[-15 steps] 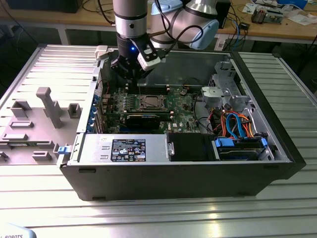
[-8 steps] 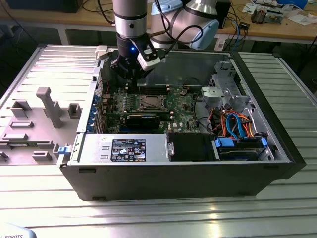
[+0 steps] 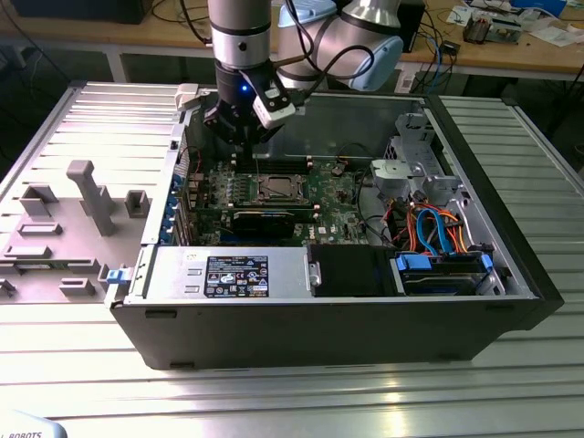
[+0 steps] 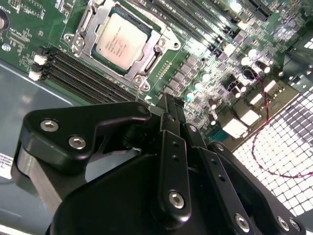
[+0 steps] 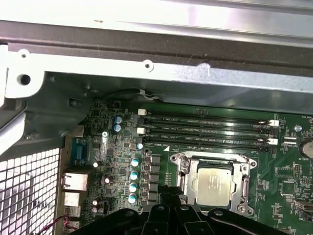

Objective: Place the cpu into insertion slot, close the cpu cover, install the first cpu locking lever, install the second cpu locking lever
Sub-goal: 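Install the first cpu locking lever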

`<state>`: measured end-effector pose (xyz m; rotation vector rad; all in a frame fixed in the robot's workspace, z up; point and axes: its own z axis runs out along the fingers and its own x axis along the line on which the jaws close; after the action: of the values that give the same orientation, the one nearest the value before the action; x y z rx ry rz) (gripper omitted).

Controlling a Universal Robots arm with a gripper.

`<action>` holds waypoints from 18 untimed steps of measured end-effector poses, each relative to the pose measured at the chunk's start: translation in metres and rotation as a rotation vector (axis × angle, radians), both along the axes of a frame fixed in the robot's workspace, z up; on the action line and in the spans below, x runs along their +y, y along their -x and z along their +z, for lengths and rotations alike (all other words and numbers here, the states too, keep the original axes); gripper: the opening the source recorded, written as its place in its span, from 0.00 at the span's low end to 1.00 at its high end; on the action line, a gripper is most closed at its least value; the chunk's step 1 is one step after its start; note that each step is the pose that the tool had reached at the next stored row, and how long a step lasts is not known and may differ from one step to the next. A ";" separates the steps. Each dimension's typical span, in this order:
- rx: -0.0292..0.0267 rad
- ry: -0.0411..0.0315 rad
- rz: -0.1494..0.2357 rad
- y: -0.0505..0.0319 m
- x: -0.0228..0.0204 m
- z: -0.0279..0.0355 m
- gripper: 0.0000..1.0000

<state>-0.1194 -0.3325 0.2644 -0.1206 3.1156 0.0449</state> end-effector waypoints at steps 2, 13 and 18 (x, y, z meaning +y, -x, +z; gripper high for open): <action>0.0000 0.0000 0.000 0.0000 0.0013 0.0000 0.11; 0.0000 0.0000 -0.020 0.0000 0.0118 -0.0001 0.11; -0.0001 -0.0001 -0.020 -0.0001 0.0166 -0.0002 0.11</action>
<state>-0.1193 -0.3159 0.2642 -0.0890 3.1163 0.0446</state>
